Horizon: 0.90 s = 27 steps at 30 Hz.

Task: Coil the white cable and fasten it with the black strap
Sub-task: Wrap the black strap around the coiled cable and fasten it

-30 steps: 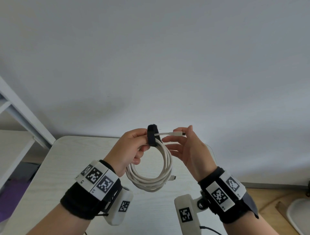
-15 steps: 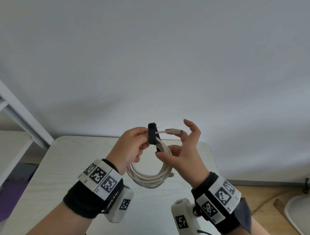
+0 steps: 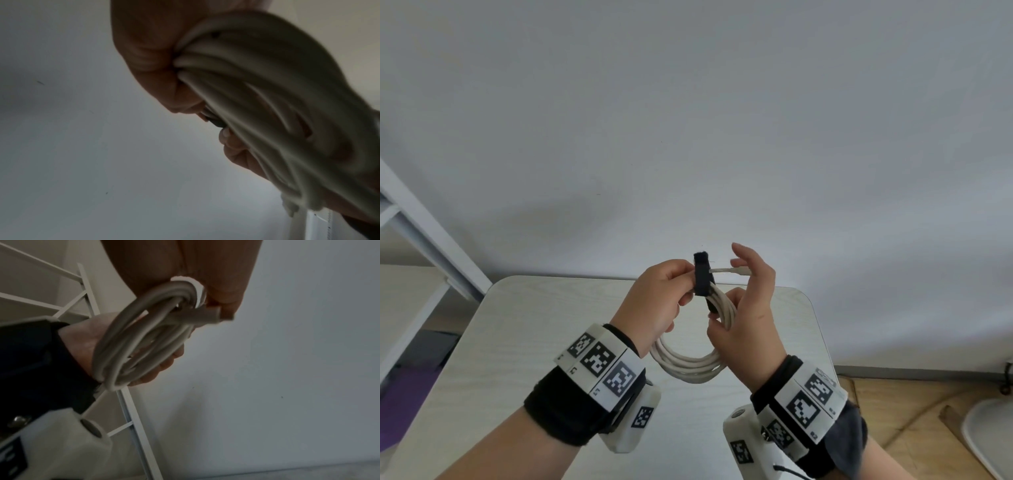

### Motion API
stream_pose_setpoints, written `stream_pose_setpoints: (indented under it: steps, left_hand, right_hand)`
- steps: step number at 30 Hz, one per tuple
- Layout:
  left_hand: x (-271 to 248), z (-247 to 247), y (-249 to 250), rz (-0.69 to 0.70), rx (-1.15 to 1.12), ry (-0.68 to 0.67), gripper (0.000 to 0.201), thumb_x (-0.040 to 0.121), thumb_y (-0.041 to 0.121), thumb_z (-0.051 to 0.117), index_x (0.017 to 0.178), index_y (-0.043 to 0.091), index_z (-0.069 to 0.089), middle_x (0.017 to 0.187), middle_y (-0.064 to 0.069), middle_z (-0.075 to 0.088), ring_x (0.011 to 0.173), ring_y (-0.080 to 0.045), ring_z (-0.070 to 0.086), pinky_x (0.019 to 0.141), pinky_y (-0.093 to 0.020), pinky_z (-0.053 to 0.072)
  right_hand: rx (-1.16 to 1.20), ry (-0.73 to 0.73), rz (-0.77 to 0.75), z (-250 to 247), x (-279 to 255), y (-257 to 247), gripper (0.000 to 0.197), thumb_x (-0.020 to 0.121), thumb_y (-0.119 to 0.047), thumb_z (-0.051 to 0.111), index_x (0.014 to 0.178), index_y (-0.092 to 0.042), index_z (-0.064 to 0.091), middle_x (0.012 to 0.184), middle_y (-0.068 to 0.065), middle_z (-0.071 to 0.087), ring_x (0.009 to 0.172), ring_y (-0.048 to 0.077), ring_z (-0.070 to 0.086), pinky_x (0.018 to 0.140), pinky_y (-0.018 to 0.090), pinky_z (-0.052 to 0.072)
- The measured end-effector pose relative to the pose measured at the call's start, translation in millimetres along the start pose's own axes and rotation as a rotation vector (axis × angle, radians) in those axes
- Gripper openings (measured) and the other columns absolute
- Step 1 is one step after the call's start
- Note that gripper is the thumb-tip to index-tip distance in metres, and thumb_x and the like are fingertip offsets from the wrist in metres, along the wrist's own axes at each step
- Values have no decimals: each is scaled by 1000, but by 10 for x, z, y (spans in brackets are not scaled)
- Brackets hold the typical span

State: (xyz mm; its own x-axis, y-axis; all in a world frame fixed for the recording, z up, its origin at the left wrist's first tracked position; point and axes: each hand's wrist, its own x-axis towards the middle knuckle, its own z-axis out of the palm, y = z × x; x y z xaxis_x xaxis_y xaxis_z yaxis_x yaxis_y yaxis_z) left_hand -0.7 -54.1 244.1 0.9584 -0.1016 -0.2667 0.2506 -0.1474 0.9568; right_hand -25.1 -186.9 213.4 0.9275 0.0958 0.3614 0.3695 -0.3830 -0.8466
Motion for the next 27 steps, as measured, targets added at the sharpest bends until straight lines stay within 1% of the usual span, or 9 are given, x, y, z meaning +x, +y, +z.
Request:
stream_pose_setpoints:
  steps: [3, 9, 12, 14, 16, 18, 21, 24, 27]
  left_hand:
    - [5, 21, -5, 4, -5, 3, 23, 91, 24, 52, 89, 3, 63, 54, 2, 39, 41, -10, 23, 39, -21, 20]
    - [20, 25, -18, -3, -22, 5, 22, 91, 21, 51, 92, 2, 62, 52, 4, 39, 40, -10, 23, 37, -20, 21]
    - [30, 23, -20, -11, -25, 2, 22, 91, 19, 50, 93, 1, 62, 52, 4, 38, 40, -10, 23, 37, -19, 21]
    - [45, 23, -25, -14, -21, 0, 22, 91, 19, 50, 93, 1, 62, 53, 4, 38, 41, -10, 23, 37, -19, 21]
    - [58, 26, -31, -18, -19, 6, 21, 91, 19, 50, 93, 2, 62, 53, 4, 38, 42, -11, 23, 38, -20, 22]
    - [67, 23, -40, -28, -32, 15, 20, 91, 18, 50, 93, 3, 62, 53, 4, 39, 42, -11, 24, 38, -20, 22]
    - [64, 22, -56, -25, -48, 18, 21, 91, 21, 52, 82, 5, 61, 54, 3, 39, 41, -10, 23, 37, -20, 21]
    - [59, 9, -64, -3, -38, 37, 29, 91, 27, 54, 81, 1, 59, 53, 5, 39, 41, -9, 24, 37, -19, 21]
    - [72, 5, -72, 2, -18, 36, 30, 91, 28, 54, 82, -1, 60, 51, 6, 38, 41, -10, 24, 38, -20, 21]
  right_hand:
    - [-27, 52, -1, 7, 19, -8, 91, 62, 20, 53, 115, -51, 32, 121, 2, 33, 81, -10, 49, 65, 11, 44]
    - [-34, 80, 18, 7, 32, 71, 78, 63, 13, 64, 92, -55, 38, 116, -11, 36, 65, 5, 56, 62, 13, 45]
    - [-6, 110, 11, 9, 29, 122, 65, 63, 12, 66, 83, -42, 37, 117, -10, 37, 70, 3, 55, 61, 15, 44]
    - [-27, 91, 30, 9, 30, 142, 61, 63, 10, 66, 78, -44, 40, 122, -11, 34, 74, 3, 56, 65, 18, 45]
    - [-54, 69, 37, 4, 33, 138, 58, 64, 7, 67, 75, -45, 45, 128, -12, 31, 93, 8, 57, 71, 22, 47]
    - [-38, 51, 51, -11, 41, 114, 56, 65, 7, 66, 79, -44, 50, 133, -10, 32, 90, 8, 59, 70, 20, 47]
    - [193, -9, 165, -51, 60, 74, 68, 68, 9, 65, 108, -43, 45, 127, 3, 45, 58, 11, 58, 62, 20, 49]
    - [568, -47, 380, -83, 73, 46, 75, 67, 3, 69, 121, -37, 36, 120, 4, 55, 63, 18, 59, 67, 27, 52]
    - [812, -26, 621, -105, 97, 88, 54, 78, -17, 67, 122, -32, 39, 98, 10, 69, 67, 21, 63, 68, 35, 49]
